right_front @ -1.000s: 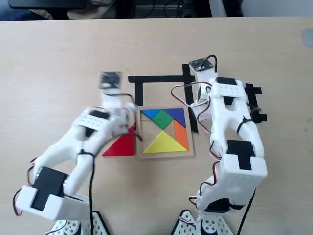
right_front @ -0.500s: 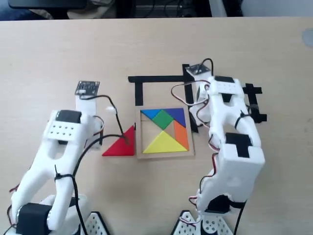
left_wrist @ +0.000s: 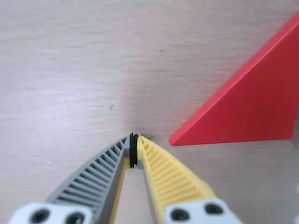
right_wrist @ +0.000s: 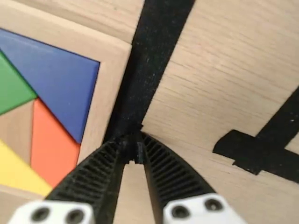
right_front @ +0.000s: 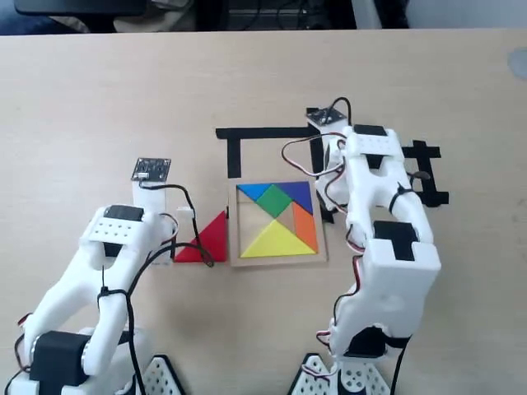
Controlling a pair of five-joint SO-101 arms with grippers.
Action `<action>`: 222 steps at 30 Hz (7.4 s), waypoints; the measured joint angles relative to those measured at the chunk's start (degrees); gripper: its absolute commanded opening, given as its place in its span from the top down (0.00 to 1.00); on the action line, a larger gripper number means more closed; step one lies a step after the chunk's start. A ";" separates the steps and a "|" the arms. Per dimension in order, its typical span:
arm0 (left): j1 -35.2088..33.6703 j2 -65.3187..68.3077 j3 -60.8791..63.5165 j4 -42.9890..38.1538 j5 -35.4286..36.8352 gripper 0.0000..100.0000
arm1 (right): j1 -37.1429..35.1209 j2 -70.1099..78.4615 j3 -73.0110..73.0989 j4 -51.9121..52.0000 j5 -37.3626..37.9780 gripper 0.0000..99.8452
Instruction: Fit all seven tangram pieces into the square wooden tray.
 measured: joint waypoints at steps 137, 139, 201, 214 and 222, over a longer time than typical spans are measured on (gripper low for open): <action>20.92 2.99 -2.11 -6.86 -20.48 0.82 | 0.00 0.00 0.00 0.00 0.53 0.99; 19.08 5.19 -4.04 -7.82 -19.69 0.82 | 0.00 0.00 0.00 0.00 0.53 0.99; 18.73 11.78 -8.26 -4.92 -14.15 0.97 | 0.09 0.00 -0.09 0.00 0.53 0.99; 12.40 11.78 -9.23 -7.30 -16.44 0.97 | 0.00 0.00 -0.09 0.00 0.53 0.99; 21.54 11.78 -9.23 -8.70 -14.51 0.97 | -0.44 0.00 -0.09 0.09 0.53 0.99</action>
